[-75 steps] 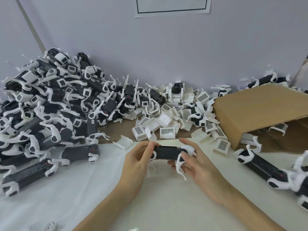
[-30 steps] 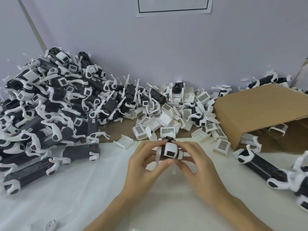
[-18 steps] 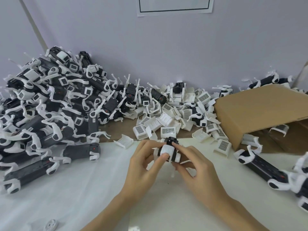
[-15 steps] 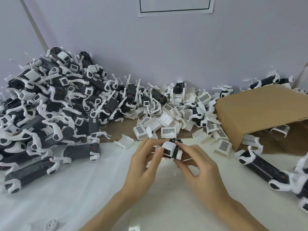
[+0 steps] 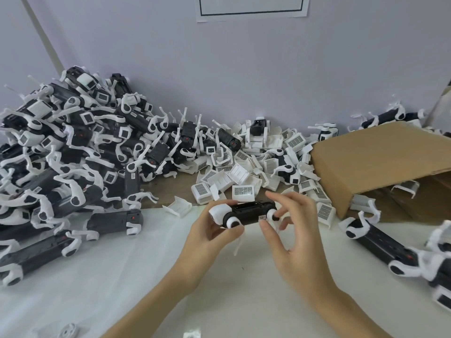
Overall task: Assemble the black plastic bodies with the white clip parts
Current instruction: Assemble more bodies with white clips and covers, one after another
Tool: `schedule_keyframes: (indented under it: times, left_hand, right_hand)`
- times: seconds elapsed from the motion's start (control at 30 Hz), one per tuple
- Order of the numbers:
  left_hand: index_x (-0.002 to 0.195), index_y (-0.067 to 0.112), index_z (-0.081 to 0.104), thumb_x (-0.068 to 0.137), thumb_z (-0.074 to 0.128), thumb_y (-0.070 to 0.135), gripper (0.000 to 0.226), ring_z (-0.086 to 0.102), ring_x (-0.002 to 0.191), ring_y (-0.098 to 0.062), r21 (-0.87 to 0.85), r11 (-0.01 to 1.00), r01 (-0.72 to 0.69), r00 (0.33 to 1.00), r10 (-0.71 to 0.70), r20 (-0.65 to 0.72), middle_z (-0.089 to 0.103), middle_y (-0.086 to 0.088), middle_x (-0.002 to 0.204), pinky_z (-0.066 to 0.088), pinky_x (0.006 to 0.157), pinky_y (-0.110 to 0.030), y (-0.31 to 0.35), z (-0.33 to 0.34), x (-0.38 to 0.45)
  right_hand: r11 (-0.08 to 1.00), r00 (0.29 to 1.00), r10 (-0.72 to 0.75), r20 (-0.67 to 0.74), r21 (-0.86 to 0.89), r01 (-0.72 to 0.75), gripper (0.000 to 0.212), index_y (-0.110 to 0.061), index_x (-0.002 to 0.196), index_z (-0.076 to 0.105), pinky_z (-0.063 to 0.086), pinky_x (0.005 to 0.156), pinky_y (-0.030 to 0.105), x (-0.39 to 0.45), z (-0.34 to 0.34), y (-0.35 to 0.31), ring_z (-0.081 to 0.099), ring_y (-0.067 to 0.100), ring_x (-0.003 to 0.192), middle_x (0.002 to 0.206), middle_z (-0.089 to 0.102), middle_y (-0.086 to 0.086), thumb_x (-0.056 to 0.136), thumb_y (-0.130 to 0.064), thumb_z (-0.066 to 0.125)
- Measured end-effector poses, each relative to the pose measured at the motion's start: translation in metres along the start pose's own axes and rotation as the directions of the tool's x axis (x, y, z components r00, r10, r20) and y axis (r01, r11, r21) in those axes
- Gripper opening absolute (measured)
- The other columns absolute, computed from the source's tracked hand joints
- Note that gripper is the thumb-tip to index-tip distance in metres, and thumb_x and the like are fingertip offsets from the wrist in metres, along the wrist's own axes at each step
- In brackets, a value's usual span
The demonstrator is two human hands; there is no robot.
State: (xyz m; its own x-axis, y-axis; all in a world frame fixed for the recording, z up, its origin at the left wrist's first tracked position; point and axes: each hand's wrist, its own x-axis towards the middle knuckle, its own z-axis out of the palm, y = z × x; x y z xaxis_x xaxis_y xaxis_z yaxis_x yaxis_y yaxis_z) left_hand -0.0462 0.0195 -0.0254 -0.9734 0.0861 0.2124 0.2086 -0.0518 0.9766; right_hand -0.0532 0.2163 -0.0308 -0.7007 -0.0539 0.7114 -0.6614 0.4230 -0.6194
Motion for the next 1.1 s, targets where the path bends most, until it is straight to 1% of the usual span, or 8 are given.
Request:
schedule_keyframes:
  times: [0.13, 0.23, 0.3, 0.47, 0.63, 0.8, 0.93, 1.1]
  left_hand:
    - [0.133, 0.014, 0.065, 0.078, 0.074, 0.03, 0.058, 0.068, 0.101, -0.035, -0.202, 0.979, 0.032, 0.999, -0.034, -0.009, 0.073, -0.018, 0.119, 0.051, 0.09, -0.04, -0.005, -0.004, 0.004]
    - [0.137, 0.011, 0.061, 0.078, 0.07, 0.029, 0.062, 0.066, 0.098, -0.03, -0.285, 0.956, 0.066, 0.996, -0.048, 0.072, 0.07, -0.019, 0.12, 0.056, 0.086, -0.033, -0.001, -0.009, 0.006]
    - [0.137, 0.016, 0.061, 0.081, 0.07, 0.035, 0.06, 0.066, 0.097, -0.027, -0.24, 0.967, 0.09, 0.993, -0.068, 0.096, 0.069, -0.019, 0.122, 0.055, 0.087, -0.033, 0.001, -0.01, 0.006]
    - [0.135, 0.024, 0.062, 0.085, 0.069, 0.063, 0.064, 0.071, 0.098, -0.023, 0.017, 0.992, 0.128, 0.991, -0.128, 0.03, 0.074, -0.015, 0.107, 0.051, 0.099, -0.037, 0.004, -0.012, 0.003]
    - [0.141, 0.029, 0.055, 0.089, 0.081, 0.035, 0.058, 0.064, 0.124, -0.013, 0.215, 0.977, 0.015, 0.985, -0.052, 0.163, 0.069, 0.005, 0.132, 0.051, 0.097, -0.024, 0.015, -0.029, 0.007]
    - [0.136, 0.036, 0.05, 0.079, 0.094, 0.02, 0.074, 0.057, 0.134, -0.003, 0.625, 0.736, -0.26, 0.962, 0.138, 0.237, 0.057, 0.029, 0.146, 0.042, 0.101, -0.009, 0.022, -0.041, 0.015]
    - [0.134, 0.044, 0.049, 0.076, 0.096, 0.031, 0.076, 0.059, 0.13, 0.0, 0.649, 0.681, -0.339, 0.941, 0.243, 0.236, 0.06, 0.029, 0.143, 0.046, 0.101, -0.014, 0.021, -0.032, 0.013]
    - [0.131, 0.036, 0.056, 0.073, 0.096, 0.045, 0.072, 0.065, 0.122, -0.014, 0.593, 0.714, -0.371, 0.928, 0.302, 0.217, 0.07, 0.015, 0.125, 0.05, 0.1, -0.028, 0.027, -0.019, 0.007]
  right_hand:
    - [0.968, 0.963, 0.217, 0.159, 0.092, -0.234, 0.05, -0.029, 0.142, 0.054, 0.048, 0.099, 0.024, 0.006, -0.008, 0.004, 0.059, 0.015, 0.121, 0.137, 0.054, -0.008, 0.097, -0.044, 0.069]
    - [0.701, 0.786, 0.374, 0.493, 0.404, -0.587, 0.059, -0.018, 0.136, 0.059, 0.06, 0.08, 0.034, 0.013, -0.01, 0.007, 0.072, 0.028, 0.11, 0.123, 0.073, 0.006, 0.091, -0.056, 0.064]
    - [0.639, 0.746, 0.388, 0.542, 0.425, -0.641, 0.067, -0.014, 0.133, 0.062, 0.059, 0.079, 0.037, 0.013, -0.008, 0.009, 0.075, 0.034, 0.102, 0.114, 0.076, 0.015, 0.085, -0.061, 0.064]
    - [0.654, 0.777, 0.39, 0.494, 0.445, -0.612, 0.061, -0.016, 0.128, 0.066, 0.059, 0.081, 0.036, 0.009, -0.007, 0.015, 0.073, 0.03, 0.108, 0.117, 0.074, 0.009, 0.085, -0.06, 0.067]
    - [0.792, 0.819, 0.245, 0.519, 0.379, -0.478, 0.054, -0.029, 0.149, 0.049, 0.057, 0.097, 0.036, 0.01, -0.014, 0.019, 0.056, 0.015, 0.134, 0.146, 0.06, -0.007, 0.099, -0.037, 0.067]
    - [0.972, 0.897, 0.142, 0.418, 0.113, -0.207, 0.071, -0.041, 0.15, 0.045, 0.046, 0.109, 0.024, 0.007, -0.015, 0.031, 0.044, 0.011, 0.145, 0.152, 0.049, -0.017, 0.092, -0.019, 0.08]
    - [0.992, 0.918, 0.112, 0.379, 0.013, -0.126, 0.078, -0.043, 0.155, 0.034, 0.04, 0.115, 0.025, 0.004, -0.012, 0.032, 0.043, 0.007, 0.145, 0.158, 0.041, -0.021, 0.094, -0.023, 0.077]
    - [0.983, 0.912, 0.179, 0.37, -0.02, -0.184, 0.072, -0.045, 0.153, 0.034, 0.035, 0.106, 0.007, 0.001, -0.008, 0.028, 0.051, -0.003, 0.134, 0.141, 0.052, -0.032, 0.095, -0.031, 0.074]
